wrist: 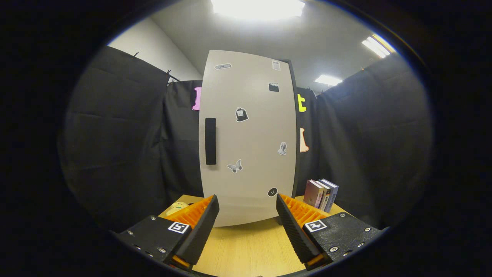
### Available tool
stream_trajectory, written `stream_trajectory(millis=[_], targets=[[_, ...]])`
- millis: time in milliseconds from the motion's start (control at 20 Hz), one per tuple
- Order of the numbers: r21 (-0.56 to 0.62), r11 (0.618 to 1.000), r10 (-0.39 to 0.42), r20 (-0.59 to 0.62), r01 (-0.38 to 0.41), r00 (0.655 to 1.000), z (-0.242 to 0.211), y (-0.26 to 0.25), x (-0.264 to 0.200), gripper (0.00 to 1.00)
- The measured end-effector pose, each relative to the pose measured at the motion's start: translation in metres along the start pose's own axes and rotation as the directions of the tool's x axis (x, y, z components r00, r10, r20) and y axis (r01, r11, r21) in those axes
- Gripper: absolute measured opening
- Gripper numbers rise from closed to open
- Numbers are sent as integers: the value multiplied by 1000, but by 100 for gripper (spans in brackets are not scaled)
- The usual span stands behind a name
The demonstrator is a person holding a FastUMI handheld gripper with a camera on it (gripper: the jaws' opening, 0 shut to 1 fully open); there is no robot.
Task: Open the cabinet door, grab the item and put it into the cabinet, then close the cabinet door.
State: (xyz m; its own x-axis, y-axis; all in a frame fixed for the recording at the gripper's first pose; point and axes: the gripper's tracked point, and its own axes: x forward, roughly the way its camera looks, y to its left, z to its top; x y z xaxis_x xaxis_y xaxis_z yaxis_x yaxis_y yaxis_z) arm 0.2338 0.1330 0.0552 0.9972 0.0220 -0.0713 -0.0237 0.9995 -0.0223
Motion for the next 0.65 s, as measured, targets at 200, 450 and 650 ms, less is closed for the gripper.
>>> stream_trajectory(millis=[200,450,650], targets=[[15,1000,-13,9,13,1000,-5,-3,-11,93],[22,1000,-17,7,17,1000,-12,-5,-16,93],[12,1000,-9,-2,9,1000,-17,-3,-18,93]])
